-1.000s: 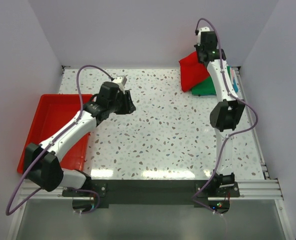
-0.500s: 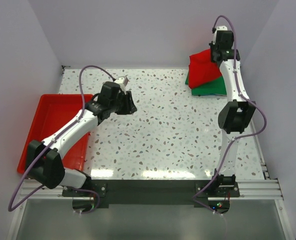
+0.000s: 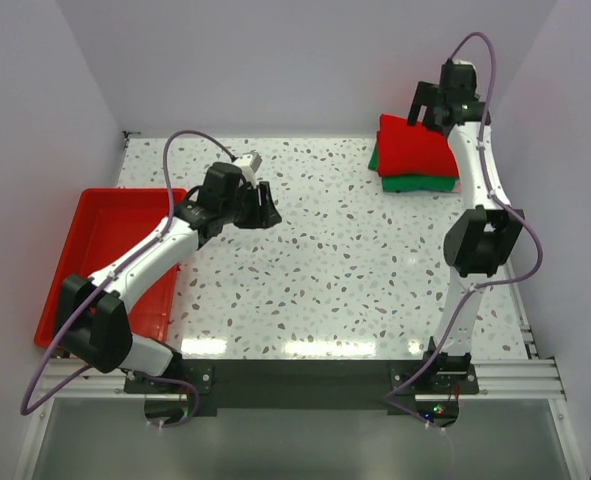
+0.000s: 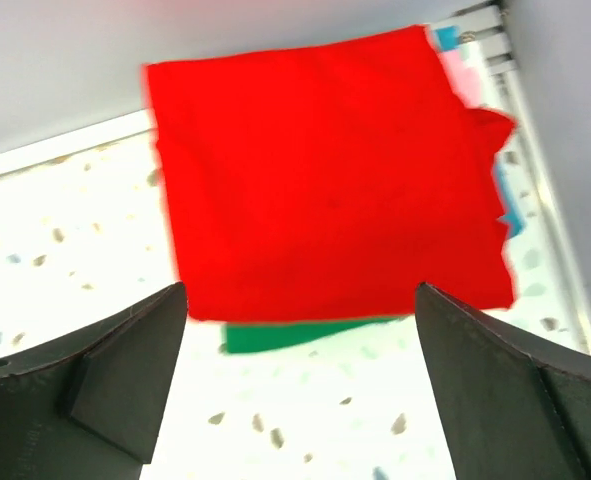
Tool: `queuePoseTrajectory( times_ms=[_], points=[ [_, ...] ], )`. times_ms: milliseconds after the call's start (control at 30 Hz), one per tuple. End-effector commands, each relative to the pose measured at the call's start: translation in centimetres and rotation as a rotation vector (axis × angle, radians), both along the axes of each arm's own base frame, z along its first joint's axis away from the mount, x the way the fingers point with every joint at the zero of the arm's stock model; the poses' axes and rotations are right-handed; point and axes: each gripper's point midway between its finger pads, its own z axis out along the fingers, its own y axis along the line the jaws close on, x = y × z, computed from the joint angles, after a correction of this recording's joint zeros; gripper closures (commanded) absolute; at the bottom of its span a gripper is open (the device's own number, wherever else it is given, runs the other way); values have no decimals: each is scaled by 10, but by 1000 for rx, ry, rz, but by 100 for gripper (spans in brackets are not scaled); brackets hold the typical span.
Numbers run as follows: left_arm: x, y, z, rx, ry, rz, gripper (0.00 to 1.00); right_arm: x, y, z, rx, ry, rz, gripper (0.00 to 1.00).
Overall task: Fold and stack the t-shirts
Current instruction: Neatly place the folded tshirt to the corner, then reset both grippers
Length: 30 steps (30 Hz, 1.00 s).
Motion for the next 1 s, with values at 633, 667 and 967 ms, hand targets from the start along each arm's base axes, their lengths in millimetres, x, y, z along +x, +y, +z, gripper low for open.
queuePoseTrajectory(
  times_ms=[633,667,967],
  points=[
    [-33,30,-29,-65,-76,117,41,-254,243,-63,323,-50,469,1],
    [-35,31,-31,-66,-73,117,41,-258,234,-68,294,-44,451,1],
    [-39,29,-28,-87,-87,104,41,-267,203,-68,218,-66,366,1]
  ],
)
